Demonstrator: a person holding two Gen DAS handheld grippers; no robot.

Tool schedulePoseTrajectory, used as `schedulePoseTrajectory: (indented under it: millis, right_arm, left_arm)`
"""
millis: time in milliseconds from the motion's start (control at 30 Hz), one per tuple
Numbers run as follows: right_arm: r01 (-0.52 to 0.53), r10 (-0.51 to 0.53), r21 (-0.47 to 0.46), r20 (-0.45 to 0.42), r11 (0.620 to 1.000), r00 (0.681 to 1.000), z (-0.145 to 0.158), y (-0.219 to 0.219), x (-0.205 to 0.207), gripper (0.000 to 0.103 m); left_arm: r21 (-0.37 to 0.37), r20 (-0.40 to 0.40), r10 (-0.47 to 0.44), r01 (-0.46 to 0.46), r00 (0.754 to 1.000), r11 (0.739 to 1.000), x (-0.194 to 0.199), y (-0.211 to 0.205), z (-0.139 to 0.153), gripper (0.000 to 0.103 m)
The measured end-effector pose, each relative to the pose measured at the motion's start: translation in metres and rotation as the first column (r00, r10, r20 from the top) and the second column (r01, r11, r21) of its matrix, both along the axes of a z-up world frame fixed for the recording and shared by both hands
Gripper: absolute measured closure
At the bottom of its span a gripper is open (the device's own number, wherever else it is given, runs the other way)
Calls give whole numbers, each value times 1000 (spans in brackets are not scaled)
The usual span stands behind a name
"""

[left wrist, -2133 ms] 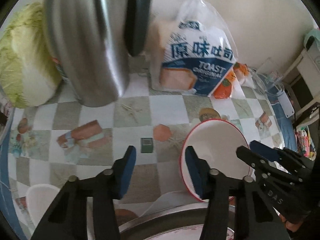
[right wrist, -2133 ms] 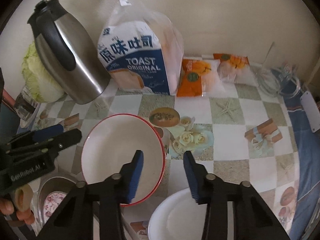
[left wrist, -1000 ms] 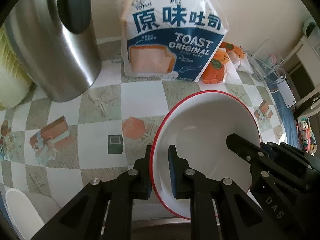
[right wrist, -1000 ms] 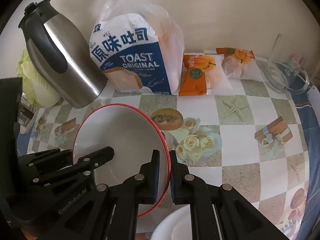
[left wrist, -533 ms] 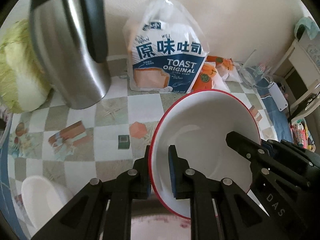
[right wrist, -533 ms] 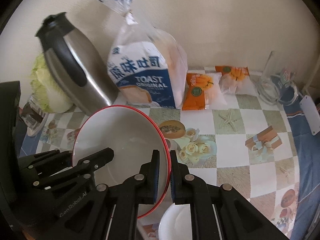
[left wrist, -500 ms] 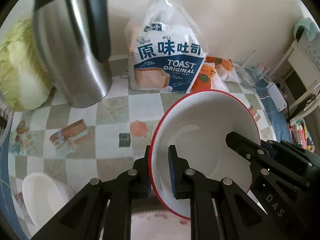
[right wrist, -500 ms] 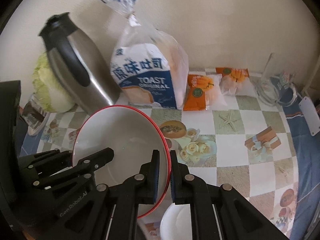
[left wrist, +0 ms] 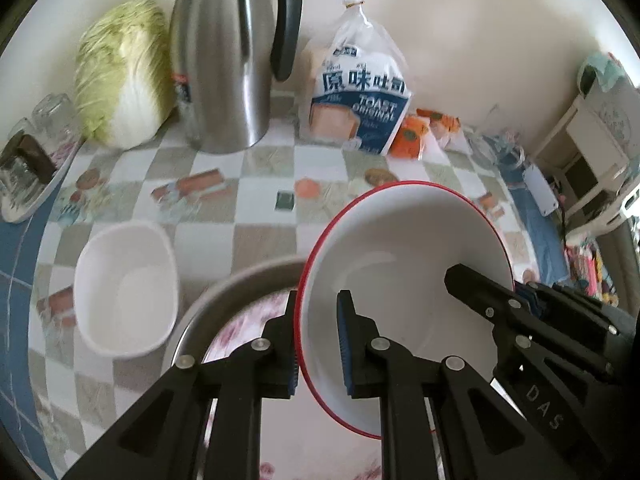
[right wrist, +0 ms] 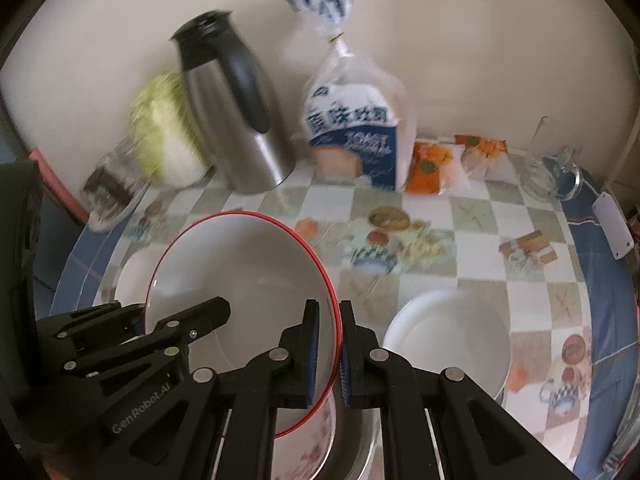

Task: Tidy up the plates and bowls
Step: 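Lift the red-rimmed bowl with both tools and carry it over the tray, then lower the red-rimmed bowl onto the floral plate with both tools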

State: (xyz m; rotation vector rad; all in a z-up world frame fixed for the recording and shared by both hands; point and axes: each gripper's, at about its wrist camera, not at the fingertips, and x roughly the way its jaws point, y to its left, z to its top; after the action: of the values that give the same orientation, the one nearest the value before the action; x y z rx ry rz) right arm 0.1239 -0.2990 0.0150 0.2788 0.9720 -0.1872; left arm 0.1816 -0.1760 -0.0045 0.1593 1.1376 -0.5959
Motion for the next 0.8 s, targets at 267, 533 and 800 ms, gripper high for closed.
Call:
schedulePoseTrajectory:
  millis: [267,533,800]
  right_arm:
    - [-26,26,39,-20,999,999,-13,27,-25,93]
    - [-33,36,72,-28,997,999,-23,46,-41,93]
    - [-26,28,78,-34,997,999,-32,56,-44,92]
  left_arm:
    - [7,-32,30,-30,999,1000,-27,32,-10,88]
    - [13,-38,77,-77,996,997,-44,55,-16,88]
    - [11,-63,79,-78,995,997,-42,64,-26,88]
